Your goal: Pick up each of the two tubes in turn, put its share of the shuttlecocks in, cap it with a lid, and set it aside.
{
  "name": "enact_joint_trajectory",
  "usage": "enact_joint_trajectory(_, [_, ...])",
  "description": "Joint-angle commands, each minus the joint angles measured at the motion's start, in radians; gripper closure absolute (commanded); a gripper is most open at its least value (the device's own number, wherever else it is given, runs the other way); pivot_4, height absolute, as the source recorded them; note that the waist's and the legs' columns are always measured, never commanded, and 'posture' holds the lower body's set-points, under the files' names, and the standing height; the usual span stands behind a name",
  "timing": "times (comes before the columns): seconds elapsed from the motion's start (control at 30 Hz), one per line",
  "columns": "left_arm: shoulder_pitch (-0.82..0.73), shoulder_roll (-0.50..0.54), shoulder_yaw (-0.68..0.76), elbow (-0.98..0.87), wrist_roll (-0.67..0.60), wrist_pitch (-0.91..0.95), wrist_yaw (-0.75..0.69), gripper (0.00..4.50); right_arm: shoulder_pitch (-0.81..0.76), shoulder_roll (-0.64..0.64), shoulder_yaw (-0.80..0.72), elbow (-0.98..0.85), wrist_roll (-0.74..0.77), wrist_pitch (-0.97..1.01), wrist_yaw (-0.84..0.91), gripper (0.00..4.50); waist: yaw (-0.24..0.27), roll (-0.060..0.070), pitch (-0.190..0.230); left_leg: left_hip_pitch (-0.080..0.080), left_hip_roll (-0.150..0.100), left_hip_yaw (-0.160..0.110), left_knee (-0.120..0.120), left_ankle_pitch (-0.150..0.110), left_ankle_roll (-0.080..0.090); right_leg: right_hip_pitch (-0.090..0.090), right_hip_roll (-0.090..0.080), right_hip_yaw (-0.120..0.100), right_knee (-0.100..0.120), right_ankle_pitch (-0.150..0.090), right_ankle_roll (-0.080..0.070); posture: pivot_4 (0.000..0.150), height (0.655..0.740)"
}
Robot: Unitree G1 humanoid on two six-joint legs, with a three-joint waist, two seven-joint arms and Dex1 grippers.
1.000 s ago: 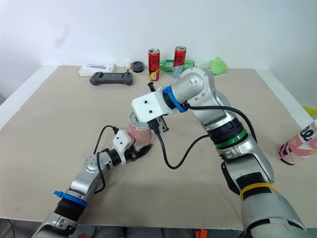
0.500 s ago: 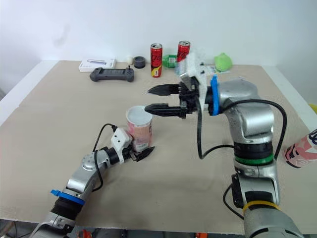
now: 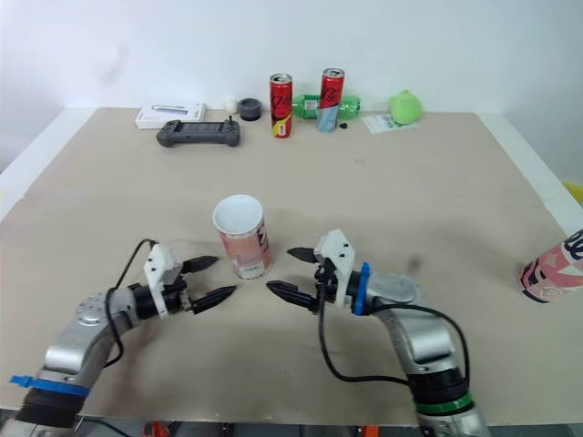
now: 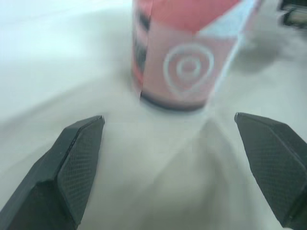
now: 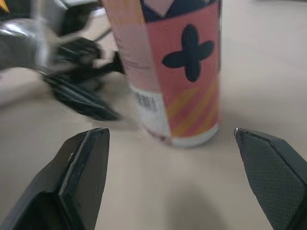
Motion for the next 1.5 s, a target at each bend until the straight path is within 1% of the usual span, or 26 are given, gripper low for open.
enact_joint_trajectory(0.03, [0.019, 0.028, 0.056, -0.076, -0.058, 0.027, -0.015, 0.00, -0.058, 0.052, 0.039, 0.102, -0.035, -0.103, -0.036, 0.03, 0.002, -0.002, 0.004, 0.000, 0.000, 0.000, 0.000, 0.001, -0.001, 0.000, 0.000, 0.000, 0.000, 0.000, 0.000, 0.150, 0.7400])
enact_joint_trajectory(0.1, [0.026, 0.032, 0.072, -0.101, -0.073, 0.040, -0.002, 0.00, -0.108, 0.094, 0.065, 0.198, -0.067, -0.177, -0.051, 0.03, 0.003, -0.004, 0.006, -0.001, 0.000, 0.000, 0.000, 0.001, -0.002, 0.000, -0.001, 0.000, 0.000, 0.002, -0.001, 0.150, 0.7400])
enact_joint_trajectory(0.43, [0.054, 0.005, 0.066, -0.147, -0.069, 0.041, 0.052, 0.00, -0.280, 0.184, 0.098, 0.461, -0.111, -0.327, -0.052, 0.03, 0.004, -0.005, 0.007, -0.001, 0.000, 0.000, 0.000, 0.001, -0.003, 0.000, 0.000, -0.001, 0.000, 0.004, 0.000, 0.150, 0.7400])
enact_joint_trajectory(0.77, [0.070, -0.001, 0.059, -0.150, -0.057, 0.024, 0.072, 0.00, -0.358, 0.241, 0.108, 0.617, -0.133, -0.428, -0.027, 0.03, 0.002, -0.005, 0.007, 0.000, 0.001, 0.000, 0.000, 0.001, -0.003, 0.000, 0.000, -0.001, 0.000, 0.005, 0.000, 0.150, 0.7400])
enact_joint_trajectory(0.83, [0.068, -0.001, 0.058, -0.149, -0.055, 0.023, 0.073, 0.00, -0.367, 0.243, 0.106, 0.630, -0.133, -0.435, -0.019, 0.54, 0.002, -0.005, 0.007, 0.000, 0.001, 0.000, 0.000, 0.001, -0.003, 0.000, 0.000, -0.002, 0.001, 0.005, 0.000, 0.150, 0.7400])
enact_joint_trajectory(0.87, [0.067, -0.001, 0.057, -0.149, -0.054, 0.024, 0.074, 0.00, -0.369, 0.243, 0.105, 0.633, -0.134, -0.437, -0.016, 0.90, 0.002, -0.005, 0.007, 0.000, 0.001, 0.000, 0.000, 0.001, -0.003, 0.000, 0.000, -0.002, 0.001, 0.005, -0.001, 0.150, 0.7400])
enact_joint_trajectory(0.9, [0.066, -0.001, 0.055, -0.149, -0.054, 0.024, 0.075, 0.00, -0.370, 0.242, 0.104, 0.633, -0.132, -0.436, -0.011, 1.16, 0.002, -0.005, 0.007, 0.000, 0.001, 0.000, 0.000, 0.001, -0.003, 0.000, 0.000, -0.002, 0.001, 0.005, -0.001, 0.150, 0.7400])
enact_joint_trajectory(0.97, [0.066, -0.002, 0.053, -0.150, -0.052, 0.024, 0.077, 0.00, -0.367, 0.239, 0.105, 0.627, -0.132, -0.435, -0.003, 1.16, 0.002, -0.005, 0.007, 0.000, 0.001, 0.000, 0.000, 0.001, -0.003, 0.000, 0.000, -0.002, 0.001, 0.008, -0.006, 0.150, 0.7400])
enact_joint_trajectory(1.13, [0.057, -0.009, 0.048, -0.151, -0.050, 0.025, 0.085, 0.00, -0.336, 0.216, 0.102, 0.566, -0.116, -0.403, 0.027, 1.16, 0.002, -0.005, 0.007, 0.000, 0.001, 0.000, 0.000, 0.001, -0.003, 0.000, 0.000, -0.002, 0.001, 0.008, -0.006, 0.150, 0.7400])
enact_joint_trajectory(1.27, [0.015, -0.016, 0.053, -0.161, -0.060, 0.037, 0.105, 0.00, -0.264, 0.154, 0.050, 0.418, -0.080, -0.330, 0.003, 1.16, 0.008, -0.005, 0.007, -0.001, 0.000, -0.001, 0.000, 0.001, -0.003, 0.000, 0.000, -0.002, 0.001, 0.007, -0.005, 0.150, 0.7400])
enact_joint_trajectory(1.37, [-0.055, -0.034, 0.040, -0.159, -0.059, 0.045, 0.128, 0.00, -0.182, 0.095, -0.061, 0.289, -0.033, -0.255, -0.090, 1.16, 0.016, -0.005, 0.007, -0.003, -0.001, -0.002, 0.001, 0.001, -0.003, 0.000, -0.001, -0.002, 0.001, 0.007, -0.005, 0.150, 0.7400])
enact_joint_trajectory(1.5, [-0.191, -0.111, -0.014, -0.124, -0.049, 0.056, 0.168, 0.00, -0.093, 0.035, -0.255, 0.198, -0.006, -0.202, -0.282, 1.16, 0.031, -0.004, 0.007, -0.004, -0.004, -0.002, 0.003, 0.001, -0.003, 0.001, -0.003, -0.002, 0.000, 0.008, -0.005, 0.150, 0.7400])
